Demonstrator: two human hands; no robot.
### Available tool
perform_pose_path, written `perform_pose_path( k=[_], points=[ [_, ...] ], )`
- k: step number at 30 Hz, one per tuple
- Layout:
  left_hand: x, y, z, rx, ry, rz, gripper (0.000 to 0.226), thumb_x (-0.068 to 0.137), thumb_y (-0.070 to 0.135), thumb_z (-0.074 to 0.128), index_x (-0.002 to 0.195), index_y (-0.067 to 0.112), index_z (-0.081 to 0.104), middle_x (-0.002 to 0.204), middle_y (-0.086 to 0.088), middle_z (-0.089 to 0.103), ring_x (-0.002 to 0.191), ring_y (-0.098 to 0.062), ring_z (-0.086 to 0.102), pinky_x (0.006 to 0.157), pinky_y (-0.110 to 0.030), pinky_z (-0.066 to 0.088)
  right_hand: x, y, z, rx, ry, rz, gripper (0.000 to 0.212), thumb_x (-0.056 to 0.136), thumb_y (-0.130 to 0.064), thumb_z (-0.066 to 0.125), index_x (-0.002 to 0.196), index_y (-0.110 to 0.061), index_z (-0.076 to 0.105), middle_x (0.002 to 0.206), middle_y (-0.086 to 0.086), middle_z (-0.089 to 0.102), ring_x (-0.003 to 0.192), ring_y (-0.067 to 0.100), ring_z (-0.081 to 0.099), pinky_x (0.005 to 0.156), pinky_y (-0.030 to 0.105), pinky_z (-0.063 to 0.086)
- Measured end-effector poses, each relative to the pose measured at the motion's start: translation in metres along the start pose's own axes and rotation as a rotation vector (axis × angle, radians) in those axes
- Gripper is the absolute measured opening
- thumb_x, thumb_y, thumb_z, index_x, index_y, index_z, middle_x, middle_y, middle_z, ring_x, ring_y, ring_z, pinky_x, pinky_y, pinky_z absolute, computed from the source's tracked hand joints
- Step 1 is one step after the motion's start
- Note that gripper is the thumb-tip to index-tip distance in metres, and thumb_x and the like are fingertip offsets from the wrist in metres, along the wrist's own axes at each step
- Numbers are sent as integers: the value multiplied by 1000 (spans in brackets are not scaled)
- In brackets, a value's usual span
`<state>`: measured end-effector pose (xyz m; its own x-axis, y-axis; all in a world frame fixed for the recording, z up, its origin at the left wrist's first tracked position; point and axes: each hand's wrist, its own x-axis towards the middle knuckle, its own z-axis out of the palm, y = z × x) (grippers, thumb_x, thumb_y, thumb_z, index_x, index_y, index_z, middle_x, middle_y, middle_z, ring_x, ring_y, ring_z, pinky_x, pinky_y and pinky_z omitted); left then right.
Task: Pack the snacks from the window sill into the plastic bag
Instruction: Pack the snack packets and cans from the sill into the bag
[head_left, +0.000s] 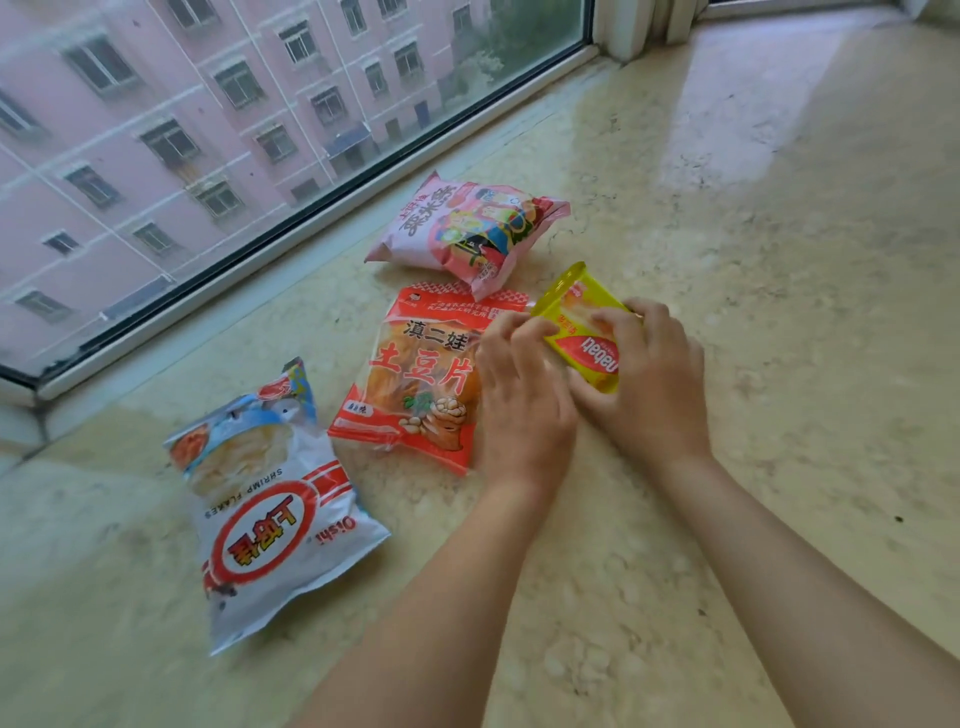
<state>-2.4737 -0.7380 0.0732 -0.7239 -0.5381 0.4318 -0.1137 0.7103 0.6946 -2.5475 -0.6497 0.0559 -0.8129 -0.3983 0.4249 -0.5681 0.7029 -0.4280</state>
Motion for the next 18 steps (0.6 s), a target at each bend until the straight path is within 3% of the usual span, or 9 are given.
perform_pose_path(
  k=[2,4,6,8,10,14,18],
  points=[
    [16,-3,-20,122,130,12,39,77,4,47,114,16,44,122,-10,46,116,-21,39,102,-20,24,-1,-2,1,-37,-15,-56,57,68,-45,61,117,-16,56,116,11,55,99,32,56,81,44,43],
    [35,-11,-45,351,174,-81,46,77,10,56,121,14,46,131,-8,44,121,-23,37,103,-28,25,-1,-4,1,-50,-20,-67,55,68,-45,60,115,-15,57,116,11,55,98,32,57,81,44,43],
    [48,-23,-70,461,34,-311,61,81,32,63,134,17,36,142,-6,37,132,-24,32,110,-39,25,-1,-5,1,-68,-25,-67,55,69,-44,60,115,-15,58,117,12,55,98,33,57,82,45,42],
    [54,-37,-91,415,-154,-590,85,77,57,65,142,19,25,144,-7,39,133,-29,36,108,-48,30,-1,-6,0,-86,-31,-81,55,70,-46,58,116,-15,57,118,12,55,99,33,57,84,46,42],
    [51,-45,-106,328,-281,-754,101,67,72,65,143,19,24,143,-7,43,130,-30,42,104,-48,37,-4,-7,0,-110,-31,-98,55,71,-48,56,116,-16,57,119,12,55,100,32,57,87,46,40],
    [34,-41,-115,222,-309,-738,91,61,65,77,130,18,40,126,-3,58,115,-23,56,95,-42,47,-20,-15,-4,-116,-10,-30,54,71,-48,62,117,-22,56,123,7,54,104,29,56,98,52,33],
    [10,-29,-119,89,-256,-748,76,56,54,85,113,22,47,110,3,64,100,-17,62,86,-40,52,-48,-31,-16,-61,-17,93,56,67,-48,63,118,-26,55,123,4,53,107,27,56,98,53,32]
  ],
)
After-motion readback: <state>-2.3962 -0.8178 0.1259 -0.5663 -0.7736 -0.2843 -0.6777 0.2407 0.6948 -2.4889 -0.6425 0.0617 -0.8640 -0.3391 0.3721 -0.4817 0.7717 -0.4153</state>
